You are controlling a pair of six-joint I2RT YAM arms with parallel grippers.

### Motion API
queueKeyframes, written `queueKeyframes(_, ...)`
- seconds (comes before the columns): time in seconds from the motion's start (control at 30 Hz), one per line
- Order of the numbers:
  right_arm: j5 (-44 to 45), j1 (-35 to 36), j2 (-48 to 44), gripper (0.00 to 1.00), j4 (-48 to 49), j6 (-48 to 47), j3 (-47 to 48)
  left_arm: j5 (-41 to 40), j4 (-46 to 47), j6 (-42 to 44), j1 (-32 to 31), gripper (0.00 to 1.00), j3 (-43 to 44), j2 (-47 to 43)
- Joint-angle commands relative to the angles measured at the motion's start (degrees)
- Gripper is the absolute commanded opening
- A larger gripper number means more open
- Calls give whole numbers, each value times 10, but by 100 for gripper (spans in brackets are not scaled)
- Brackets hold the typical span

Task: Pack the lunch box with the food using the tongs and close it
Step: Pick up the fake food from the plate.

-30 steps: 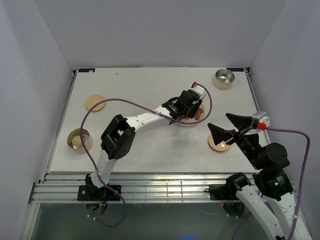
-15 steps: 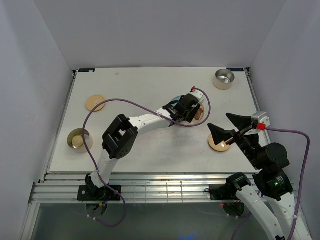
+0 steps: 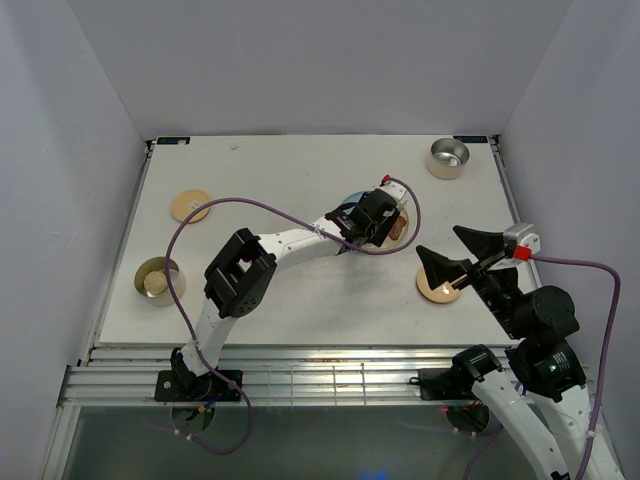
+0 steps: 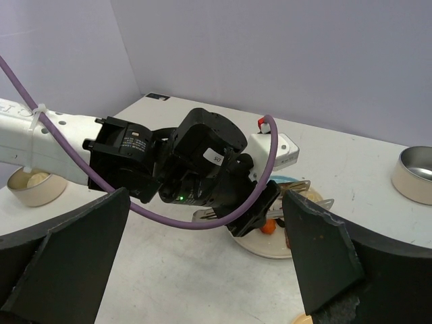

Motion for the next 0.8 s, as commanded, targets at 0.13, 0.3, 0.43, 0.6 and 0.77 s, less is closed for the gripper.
queueKeyframes(0.13,11,2,-8,99,24,-5,9,-15,19,0,1,59,-10,-15)
queueKeyframes(0.3,10,2,-5,99,25,-6,9,-15,22,0,1,54,-13,-20)
queueKeyframes(0.43,9,2,1,99,25,-6,13,-20,22,0,1,51,-11,-31)
queueKeyframes(0.6,9,2,3,99,25,-7,13,-33,20,1,1,50,-6,-45)
queueKeyframes(0.77,3,2,11,99,29,-8,10,-61,16,-5,1,47,-4,-57)
